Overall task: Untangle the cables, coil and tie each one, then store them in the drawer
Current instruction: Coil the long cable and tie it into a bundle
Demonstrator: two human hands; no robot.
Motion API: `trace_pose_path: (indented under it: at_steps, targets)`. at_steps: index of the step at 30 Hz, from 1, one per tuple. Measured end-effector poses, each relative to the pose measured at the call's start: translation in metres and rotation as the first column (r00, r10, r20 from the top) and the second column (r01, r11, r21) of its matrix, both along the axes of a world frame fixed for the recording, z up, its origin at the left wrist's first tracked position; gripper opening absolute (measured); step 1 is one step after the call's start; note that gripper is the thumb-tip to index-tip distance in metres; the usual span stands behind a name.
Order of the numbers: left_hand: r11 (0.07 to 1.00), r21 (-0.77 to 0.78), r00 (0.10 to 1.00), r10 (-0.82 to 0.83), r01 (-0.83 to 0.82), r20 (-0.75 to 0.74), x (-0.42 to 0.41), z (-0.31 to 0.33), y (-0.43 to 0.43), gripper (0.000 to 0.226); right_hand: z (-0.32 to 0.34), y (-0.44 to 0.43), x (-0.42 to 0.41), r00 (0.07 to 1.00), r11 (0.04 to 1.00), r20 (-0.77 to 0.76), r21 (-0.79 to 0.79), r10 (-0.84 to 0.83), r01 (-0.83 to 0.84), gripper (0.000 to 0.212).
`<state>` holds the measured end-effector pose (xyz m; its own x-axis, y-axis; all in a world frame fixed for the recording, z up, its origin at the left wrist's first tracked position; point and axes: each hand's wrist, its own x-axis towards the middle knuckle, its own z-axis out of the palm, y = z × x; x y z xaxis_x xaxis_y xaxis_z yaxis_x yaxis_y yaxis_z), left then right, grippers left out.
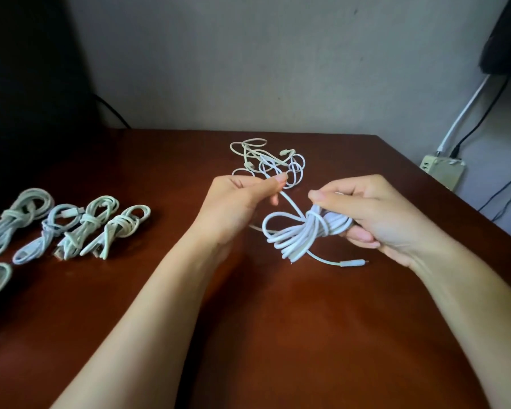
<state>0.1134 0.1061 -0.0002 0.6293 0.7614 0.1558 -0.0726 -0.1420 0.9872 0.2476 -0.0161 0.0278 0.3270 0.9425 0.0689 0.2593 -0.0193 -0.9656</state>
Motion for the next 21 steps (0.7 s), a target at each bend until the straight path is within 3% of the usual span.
trace_pose_path:
  at_steps: [4, 7, 9, 13, 16, 18, 21]
  targets:
    - [0.997, 0.078, 0.999, -0.002, -0.001, 0.032, 0.002, 0.001, -0.005, 0.038, -0.003, 0.002, 0.004, 0.958, 0.992, 0.26, 0.043, -0.123, 0.116, 0.022]
    - [0.988, 0.155, 1.0, -0.003, -0.002, 0.028, 0.003, 0.001, -0.011, 0.035, -0.005, 0.002, 0.004, 0.816, 0.977, 0.538, 0.121, -0.211, 0.173, 0.021]
    - [0.983, 0.184, 1.0, -0.012, 0.008, 0.024, 0.003, 0.001, -0.014, 0.036, -0.007, 0.003, 0.006, 0.74, 0.96, 0.612, 0.184, -0.279, 0.21, 0.021]
    - [0.971, 0.207, 0.989, -0.135, 0.12, 0.056, 0.004, 0.005, -0.02, 0.06, -0.014, 0.008, 0.016, 0.641, 0.874, 0.595, 0.351, -0.485, 0.335, 0.023]
    - [0.957, 0.222, 0.977, -0.204, 0.186, 0.062, 0.005, 0.006, -0.027, 0.04, -0.019, 0.011, 0.022, 0.61, 0.793, 0.511, 0.445, -0.606, 0.416, 0.024]
    - [0.947, 0.213, 0.968, -0.249, 0.239, 0.019, 0.007, 0.003, -0.032, 0.029, -0.021, 0.013, 0.025, 0.625, 0.756, 0.435, 0.468, -0.648, 0.457, 0.025]
    - [0.916, 0.243, 0.947, -0.319, 0.319, -0.042, 0.012, -0.002, -0.039, 0.026, -0.02, 0.014, 0.022, 0.728, 0.739, 0.234, 0.434, -0.644, 0.514, 0.025]
